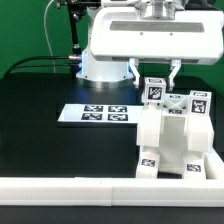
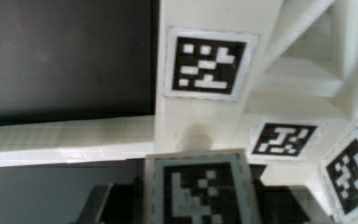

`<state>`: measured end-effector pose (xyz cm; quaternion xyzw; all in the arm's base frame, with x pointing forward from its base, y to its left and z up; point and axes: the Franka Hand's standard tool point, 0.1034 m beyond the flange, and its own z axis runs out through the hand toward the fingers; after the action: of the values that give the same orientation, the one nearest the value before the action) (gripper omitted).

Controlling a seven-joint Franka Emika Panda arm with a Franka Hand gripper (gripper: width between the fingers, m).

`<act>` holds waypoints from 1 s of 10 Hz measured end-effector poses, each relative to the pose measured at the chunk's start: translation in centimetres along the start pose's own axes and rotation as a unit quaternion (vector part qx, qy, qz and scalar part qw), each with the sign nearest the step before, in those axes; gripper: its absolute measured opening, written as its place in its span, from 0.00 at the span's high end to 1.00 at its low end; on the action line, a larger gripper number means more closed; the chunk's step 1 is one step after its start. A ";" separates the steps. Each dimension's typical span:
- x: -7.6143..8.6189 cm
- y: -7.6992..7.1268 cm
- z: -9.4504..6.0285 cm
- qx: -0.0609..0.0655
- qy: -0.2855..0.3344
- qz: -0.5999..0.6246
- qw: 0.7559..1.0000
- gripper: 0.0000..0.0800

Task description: Assemble chair

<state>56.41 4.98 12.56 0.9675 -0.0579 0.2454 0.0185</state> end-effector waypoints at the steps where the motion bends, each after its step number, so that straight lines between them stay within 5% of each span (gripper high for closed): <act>1: -0.1 0.0 0.2 -0.001 -0.001 -0.001 1.000 0.64; 10: -0.2 0.0 0.6 -0.004 0.007 -0.005 1.000 0.63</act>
Offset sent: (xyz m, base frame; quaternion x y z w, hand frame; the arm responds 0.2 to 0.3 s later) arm 0.0008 0.0020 -0.0067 0.0017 0.0121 0.0032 0.9999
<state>56.49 4.96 11.90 0.9660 -0.0533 0.2520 0.0238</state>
